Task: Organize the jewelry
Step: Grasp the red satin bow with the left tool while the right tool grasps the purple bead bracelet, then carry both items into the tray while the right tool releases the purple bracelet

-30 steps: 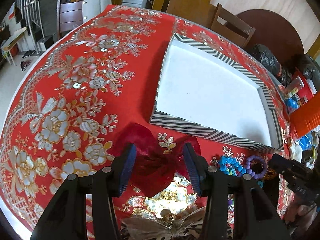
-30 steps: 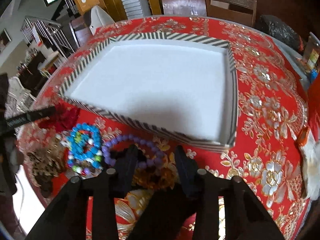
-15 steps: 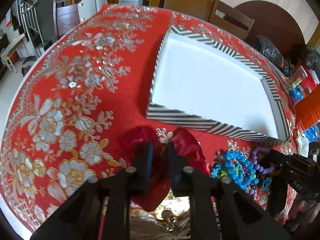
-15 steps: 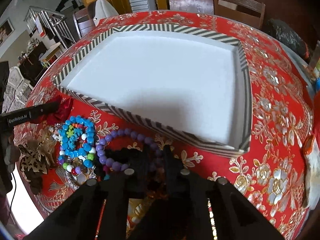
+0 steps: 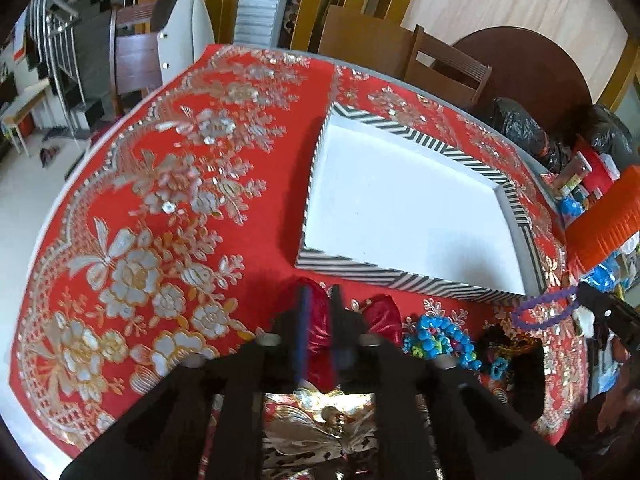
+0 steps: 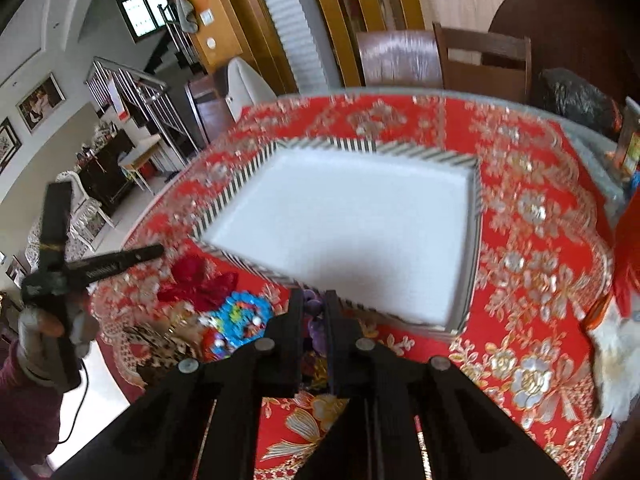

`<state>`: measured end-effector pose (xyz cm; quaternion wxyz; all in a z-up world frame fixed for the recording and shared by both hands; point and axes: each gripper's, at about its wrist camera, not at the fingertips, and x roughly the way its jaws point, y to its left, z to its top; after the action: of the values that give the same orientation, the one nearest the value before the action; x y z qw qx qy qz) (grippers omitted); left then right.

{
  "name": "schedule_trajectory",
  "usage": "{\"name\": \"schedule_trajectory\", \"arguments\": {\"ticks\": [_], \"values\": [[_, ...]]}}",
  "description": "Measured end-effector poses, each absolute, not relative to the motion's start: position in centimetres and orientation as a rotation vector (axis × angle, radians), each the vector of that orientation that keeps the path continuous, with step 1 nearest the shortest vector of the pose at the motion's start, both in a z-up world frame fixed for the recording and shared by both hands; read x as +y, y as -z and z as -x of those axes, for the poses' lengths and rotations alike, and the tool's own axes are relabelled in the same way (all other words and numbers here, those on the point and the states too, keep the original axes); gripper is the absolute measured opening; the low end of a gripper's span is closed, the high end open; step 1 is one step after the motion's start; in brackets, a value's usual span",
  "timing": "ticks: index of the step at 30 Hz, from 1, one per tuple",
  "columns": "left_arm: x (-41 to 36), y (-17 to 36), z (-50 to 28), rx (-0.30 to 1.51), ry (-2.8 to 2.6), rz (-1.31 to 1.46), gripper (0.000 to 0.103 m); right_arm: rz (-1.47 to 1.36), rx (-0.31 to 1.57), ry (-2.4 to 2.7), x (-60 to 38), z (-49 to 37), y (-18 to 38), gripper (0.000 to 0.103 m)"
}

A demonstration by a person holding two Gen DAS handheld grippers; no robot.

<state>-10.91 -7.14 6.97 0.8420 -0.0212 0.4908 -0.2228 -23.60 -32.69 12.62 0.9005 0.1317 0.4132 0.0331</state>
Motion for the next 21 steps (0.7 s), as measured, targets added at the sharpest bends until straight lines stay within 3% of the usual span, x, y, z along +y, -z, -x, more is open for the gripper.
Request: {"name": "schedule_trajectory", "arguments": {"ticks": [2,6,16,17,19,21], "values": [[-7.2,-6.4,10.8,1.064,0.482,0.08,0.037,-0.271,0.84,-0.062,-32.9,23.8,-13.4,0.009],[-7.3,-4.9,10.2,1.119,0.468,0.141,0.042,-0.279,0.813,-0.052,-33.4,24.4,-14.6,0.009],[-10.2,-2.3,9.8,1.163,0.411,0.069,0.042,-0.281,0.808,-0.061,-33.1,25.0,-14.7,0.009],[-10.3,-2.3,9.8,1.151,0.409,0.07,0.037,-0.284,0.809,-0.061,-33.0,25.0,-14.6,0.009],[-10.3,-2.1,9.8,1.147,0.415,0.053,0.016,-0.288,0.811,-0.063,-33.0,25.0,-14.5,0.009],[-10.0,-1.9,9.6,1.152,0.427,0.068,0.007,-0.285,0.806,-0.064,-32.9,25.0,-14.6,0.009]]}}
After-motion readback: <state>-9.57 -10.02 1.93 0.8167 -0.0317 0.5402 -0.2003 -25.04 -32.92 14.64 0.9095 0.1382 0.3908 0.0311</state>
